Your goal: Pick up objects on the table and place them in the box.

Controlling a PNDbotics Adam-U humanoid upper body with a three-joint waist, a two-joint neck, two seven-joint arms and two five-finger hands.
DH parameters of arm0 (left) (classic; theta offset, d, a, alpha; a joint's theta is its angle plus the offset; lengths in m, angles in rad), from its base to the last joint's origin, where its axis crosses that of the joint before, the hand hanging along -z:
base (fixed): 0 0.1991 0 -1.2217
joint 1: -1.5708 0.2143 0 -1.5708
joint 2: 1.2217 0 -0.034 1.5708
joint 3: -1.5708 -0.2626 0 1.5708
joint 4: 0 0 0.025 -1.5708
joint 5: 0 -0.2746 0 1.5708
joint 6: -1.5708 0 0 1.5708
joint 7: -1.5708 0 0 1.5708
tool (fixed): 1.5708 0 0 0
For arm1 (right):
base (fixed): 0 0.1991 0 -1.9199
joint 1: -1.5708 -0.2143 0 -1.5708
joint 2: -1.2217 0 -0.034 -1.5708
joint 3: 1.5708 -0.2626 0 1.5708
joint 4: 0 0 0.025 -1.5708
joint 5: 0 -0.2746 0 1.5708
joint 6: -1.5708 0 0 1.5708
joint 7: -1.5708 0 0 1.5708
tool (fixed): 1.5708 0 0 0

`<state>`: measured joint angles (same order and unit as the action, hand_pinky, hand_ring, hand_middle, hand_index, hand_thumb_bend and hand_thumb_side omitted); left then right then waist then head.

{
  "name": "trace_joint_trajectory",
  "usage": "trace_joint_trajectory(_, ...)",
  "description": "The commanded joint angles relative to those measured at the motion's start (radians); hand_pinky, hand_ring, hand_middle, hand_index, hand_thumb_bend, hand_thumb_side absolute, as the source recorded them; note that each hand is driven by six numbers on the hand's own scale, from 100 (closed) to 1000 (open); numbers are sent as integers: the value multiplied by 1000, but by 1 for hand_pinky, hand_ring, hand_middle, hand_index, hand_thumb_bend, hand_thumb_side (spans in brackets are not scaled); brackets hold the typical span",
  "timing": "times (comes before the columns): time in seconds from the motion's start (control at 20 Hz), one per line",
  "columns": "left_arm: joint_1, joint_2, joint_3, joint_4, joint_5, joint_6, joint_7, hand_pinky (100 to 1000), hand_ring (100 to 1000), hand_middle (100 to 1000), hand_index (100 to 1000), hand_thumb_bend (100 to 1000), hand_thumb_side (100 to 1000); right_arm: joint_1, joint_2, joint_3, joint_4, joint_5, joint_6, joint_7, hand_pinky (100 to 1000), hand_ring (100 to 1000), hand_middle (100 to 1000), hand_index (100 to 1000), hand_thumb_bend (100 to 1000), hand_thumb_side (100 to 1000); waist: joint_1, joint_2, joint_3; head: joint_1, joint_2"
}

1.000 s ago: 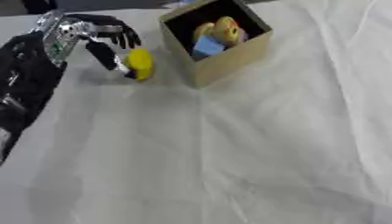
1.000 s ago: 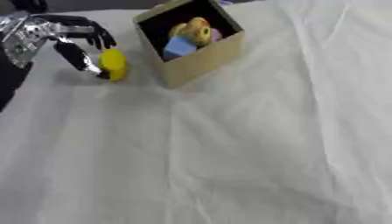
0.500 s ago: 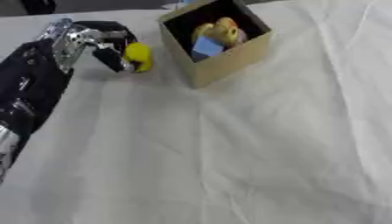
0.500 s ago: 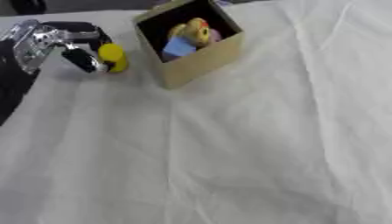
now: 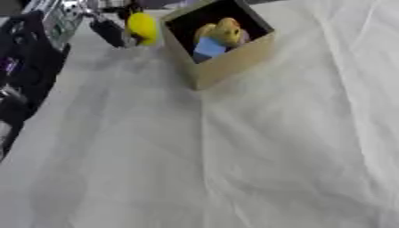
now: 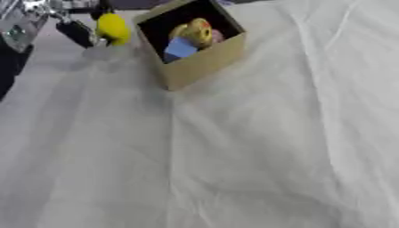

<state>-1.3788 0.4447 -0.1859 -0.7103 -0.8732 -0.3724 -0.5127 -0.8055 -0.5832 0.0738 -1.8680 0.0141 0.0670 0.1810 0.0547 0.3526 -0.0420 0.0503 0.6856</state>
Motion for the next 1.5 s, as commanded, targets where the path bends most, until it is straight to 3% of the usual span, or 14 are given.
trace_joint_trajectory(0.05,-55,-12,2,-81,-5,12,31,742,636,585,701,135,158,-22,-5,-6,-7,-6,-4,2,879,777,622,782,100,535,-4,-32,-4,3,-5)
trace_joint_trajectory(0.35,-71,-78,-16,-74,1,20,70,752,643,600,717,182,195,-33,9,-1,-14,-11,-3,4,879,776,622,782,100,536,-4,-31,-24,20,-21)
trace_joint_trajectory(0.55,-58,-107,-11,-27,-32,18,84,784,700,661,781,301,303,-40,17,1,-18,-13,-2,5,879,776,622,782,100,536,-4,-26,-33,27,-27)
trace_joint_trajectory(0.7,-48,-116,-4,2,-71,17,94,842,799,780,877,485,468,-44,19,1,-22,-15,-1,6,879,776,622,781,100,536,-4,-23,-35,27,-27)
trace_joint_trajectory(0.85,-43,-116,3,15,-106,16,101,861,831,826,908,550,533,-44,19,2,-25,-16,0,6,878,775,621,781,100,536,-4,-21,-34,27,-25)
trace_joint_trajectory(1.05,-38,-113,10,18,-117,15,110,860,830,826,913,552,537,-43,20,2,-26,-15,2,5,878,775,621,781,100,537,-4,-22,-32,26,-22)
trace_joint_trajectory(1.1,-37,-107,13,15,-112,15,114,840,791,781,878,450,500,-41,21,2,-25,-15,3,5,878,775,621,780,100,537,-5,-24,-30,25,-21)
trace_joint_trajectory(1.15,-34,-95,16,5,-97,16,123,836,783,771,871,421,497,-38,21,1,-24,-15,4,3,878,775,621,780,100,537,-6,-28,-27,24,-18)
trace_joint_trajectory(1.4,-26,-74,4,-26,-43,36,127,836,783,771,871,421,497,-35,21,0,-23,-14,4,0,878,775,621,780,100,537,-6,-32,-24,23,-15)
trace_joint_trajectory(1.45,-32,-67,3,-34,-40,38,129,816,716,690,811,251,523,-32,20,-1,-23,-14,4,-2,878,775,622,780,100,537,-8,-37,-17,19,-12)
trace_joint_trajectory(1.5,-31,-55,16,-51,-31,31,138,817,714,689,810,249,523,-23,20,-4,-25,-16,3,-6,878,775,623,780,100,537,-12,-45,-6,12,-6)
